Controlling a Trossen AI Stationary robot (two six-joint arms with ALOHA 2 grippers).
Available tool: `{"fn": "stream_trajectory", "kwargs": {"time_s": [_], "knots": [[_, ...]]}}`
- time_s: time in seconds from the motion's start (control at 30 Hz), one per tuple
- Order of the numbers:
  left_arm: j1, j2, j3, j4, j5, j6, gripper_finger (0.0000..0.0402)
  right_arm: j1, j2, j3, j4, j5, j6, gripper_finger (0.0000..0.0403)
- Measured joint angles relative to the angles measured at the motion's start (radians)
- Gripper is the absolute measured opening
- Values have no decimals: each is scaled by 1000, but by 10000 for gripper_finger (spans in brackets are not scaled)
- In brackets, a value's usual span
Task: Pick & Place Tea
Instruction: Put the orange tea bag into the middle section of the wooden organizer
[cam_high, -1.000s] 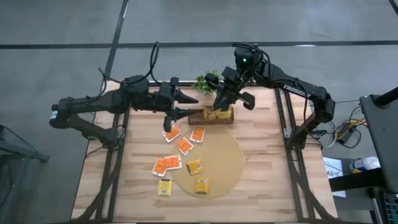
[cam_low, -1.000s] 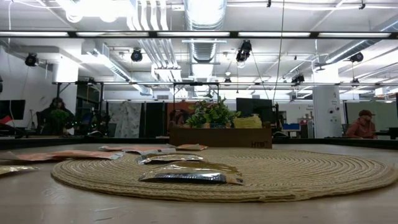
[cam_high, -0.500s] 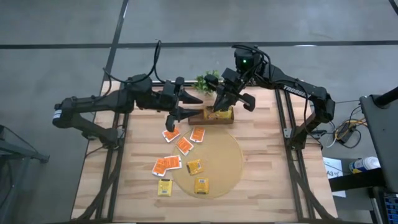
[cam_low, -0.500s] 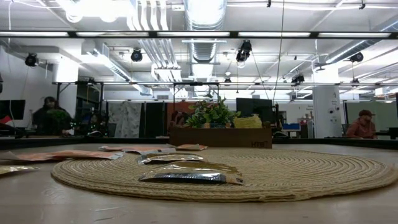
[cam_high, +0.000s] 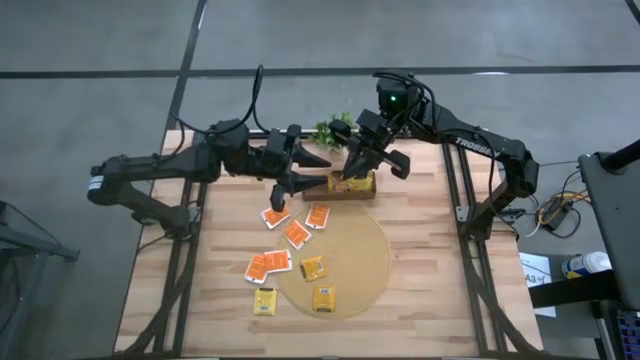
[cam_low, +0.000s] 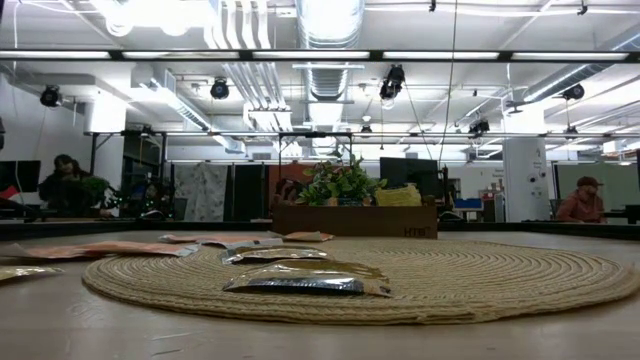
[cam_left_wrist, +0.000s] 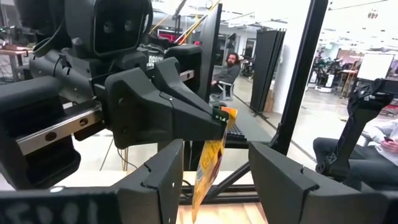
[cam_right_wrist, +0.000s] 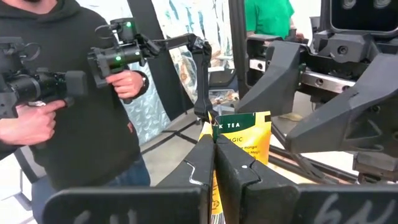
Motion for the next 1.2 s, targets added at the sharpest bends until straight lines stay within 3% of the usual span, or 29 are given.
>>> {"fn": "stream_trajectory", "kwargs": {"time_s": [0.3,0.8,1.07,1.2], "knots": [[0,11,0,10,17,-18,152,0,0,0,0,4,0,8],[0,44,2,60,42,-27,9,-1,1,0,0,7,0,8],[0,43,16,52,50,-27,1,-1,1,0,1,16,9,9],[1,34,23,30,49,-19,1,-1,0,0,26,28,98,9]]}}
